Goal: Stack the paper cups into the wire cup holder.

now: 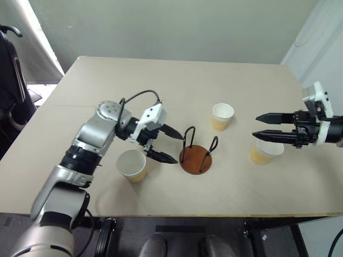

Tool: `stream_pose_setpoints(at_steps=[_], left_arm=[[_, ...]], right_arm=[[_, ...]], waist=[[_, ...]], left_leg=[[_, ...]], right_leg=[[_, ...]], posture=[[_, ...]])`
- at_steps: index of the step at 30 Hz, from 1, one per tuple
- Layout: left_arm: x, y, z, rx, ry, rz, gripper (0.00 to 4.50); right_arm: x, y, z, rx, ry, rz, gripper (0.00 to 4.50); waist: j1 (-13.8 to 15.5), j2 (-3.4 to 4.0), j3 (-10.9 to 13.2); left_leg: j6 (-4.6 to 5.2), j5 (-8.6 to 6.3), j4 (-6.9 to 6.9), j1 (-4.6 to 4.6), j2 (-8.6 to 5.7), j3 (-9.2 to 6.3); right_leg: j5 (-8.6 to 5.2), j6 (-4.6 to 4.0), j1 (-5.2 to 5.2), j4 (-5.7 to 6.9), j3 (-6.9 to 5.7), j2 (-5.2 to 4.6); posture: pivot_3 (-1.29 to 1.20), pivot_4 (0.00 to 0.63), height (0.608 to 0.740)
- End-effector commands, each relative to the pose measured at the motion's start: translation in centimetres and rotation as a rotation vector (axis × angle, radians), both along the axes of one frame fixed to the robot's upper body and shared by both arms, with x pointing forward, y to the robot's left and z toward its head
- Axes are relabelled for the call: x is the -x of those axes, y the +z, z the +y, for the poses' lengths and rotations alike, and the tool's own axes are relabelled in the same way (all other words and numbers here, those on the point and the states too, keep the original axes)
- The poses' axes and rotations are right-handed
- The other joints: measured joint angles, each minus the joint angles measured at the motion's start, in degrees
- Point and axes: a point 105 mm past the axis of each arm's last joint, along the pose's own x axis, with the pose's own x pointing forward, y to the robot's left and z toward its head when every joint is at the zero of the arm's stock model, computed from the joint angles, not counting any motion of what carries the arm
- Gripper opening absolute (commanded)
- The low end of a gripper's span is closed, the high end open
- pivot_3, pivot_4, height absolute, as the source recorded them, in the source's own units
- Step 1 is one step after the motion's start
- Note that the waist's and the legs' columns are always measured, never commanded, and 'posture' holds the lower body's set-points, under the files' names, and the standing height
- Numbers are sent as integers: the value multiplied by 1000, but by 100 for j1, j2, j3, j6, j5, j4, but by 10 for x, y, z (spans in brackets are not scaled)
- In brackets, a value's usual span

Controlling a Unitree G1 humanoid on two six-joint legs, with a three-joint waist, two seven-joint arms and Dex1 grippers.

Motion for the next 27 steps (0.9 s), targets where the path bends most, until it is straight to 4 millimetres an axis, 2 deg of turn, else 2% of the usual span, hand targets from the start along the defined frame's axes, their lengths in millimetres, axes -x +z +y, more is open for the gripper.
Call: stream_pose_setpoints(at_steps=[1, 11, 14, 19, 22, 27], left_arm=[[1, 11, 4, -31, -50, -45, 4470], [-2, 12, 7, -30, -41, -50, 4470], [-3, 16, 15, -29, -15, -53, 4470], [-10, 32, 26, 24, 48, -63, 4470], [-15, 44, 32, 67, 92, -69, 4470], [-15, 64, 31, 160, 120, -59, 4470]], right_arm=[[5, 8, 5, 11, 33, -28, 3092], [0, 13, 8, 4, 30, -55, 3092], [-3, 17, 8, -5, 13, -75, 3092], [-7, 23, 10, -44, -2, -95, 3092], [-14, 18, 12, -14, -30, -119, 3092], [-27, 14, 16, 43, -70, -144, 3092]], waist=[[10, 0, 0], [-18, 0, 0], [-28, 0, 0], [-37, 0, 0], [-32, 0, 0], [-58, 0, 0]], left_leg=[[0, 0, 1, -1, 0, -2], [4, -2, 0, -1, 0, -2], [4, -2, 0, -1, 0, -2], [4, -2, -1, -1, 1, -3], [4, -2, 0, -1, 1, -4], [5, -3, -1, -1, 2, -4]], right_leg=[[0, 0, 0, 0, 1, -1], [0, 0, 0, -1, 1, -1], [0, 0, 0, -1, 2, -1], [0, 0, -1, -1, 2, -1], [0, 0, -1, -1, 1, -1], [0, 0, -3, -1, 2, -2]], posture=[[0, 150, 740], [0, 150, 740], [0, 150, 740], [0, 150, 740], [0, 150, 740], [0, 150, 740]])
